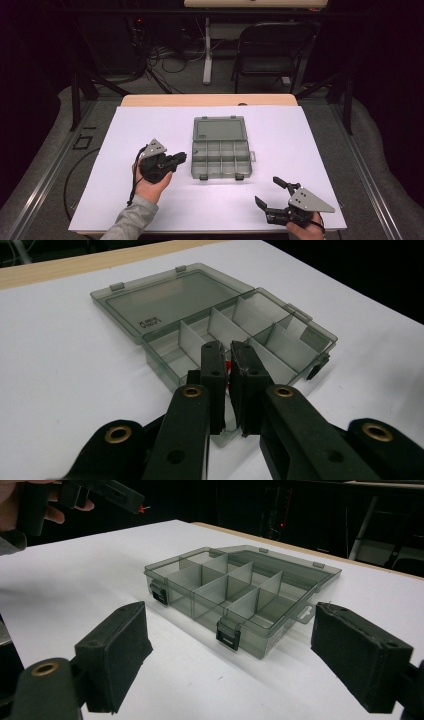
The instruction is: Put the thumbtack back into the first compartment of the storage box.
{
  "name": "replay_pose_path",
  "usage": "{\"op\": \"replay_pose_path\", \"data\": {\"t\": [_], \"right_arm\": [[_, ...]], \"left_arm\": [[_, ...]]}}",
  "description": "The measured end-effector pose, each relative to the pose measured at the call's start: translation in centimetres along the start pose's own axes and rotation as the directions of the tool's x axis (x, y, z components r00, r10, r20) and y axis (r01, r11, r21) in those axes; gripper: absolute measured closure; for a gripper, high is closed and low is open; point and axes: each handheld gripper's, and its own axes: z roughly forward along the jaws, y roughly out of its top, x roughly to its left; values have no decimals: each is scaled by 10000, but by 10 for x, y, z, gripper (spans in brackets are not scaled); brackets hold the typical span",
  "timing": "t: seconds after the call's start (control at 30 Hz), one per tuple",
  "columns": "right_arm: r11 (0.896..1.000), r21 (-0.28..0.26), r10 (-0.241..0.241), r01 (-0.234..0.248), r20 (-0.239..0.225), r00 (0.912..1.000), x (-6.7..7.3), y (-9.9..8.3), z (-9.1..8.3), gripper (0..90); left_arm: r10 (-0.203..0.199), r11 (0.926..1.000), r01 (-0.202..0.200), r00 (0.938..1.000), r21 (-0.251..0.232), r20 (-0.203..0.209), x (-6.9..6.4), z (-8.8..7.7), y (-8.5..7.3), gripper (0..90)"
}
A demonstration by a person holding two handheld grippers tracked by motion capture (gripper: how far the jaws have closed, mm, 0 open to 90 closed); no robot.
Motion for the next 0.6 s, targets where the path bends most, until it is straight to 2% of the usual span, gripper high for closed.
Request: {"op": "replay_pose_path", "data": {"t": [0.2,0.6], "right_arm": [[10000,17,2,-2,-10,10000,0,0,-1,145],[10000,5,-25,25,-25,10000,0,0,0,145]], "left_arm": [[61,9996,-61,10000,268,-9,0,19,11,852],[-8,9960,24,9998,896,-178,7,60,17,852]]}}
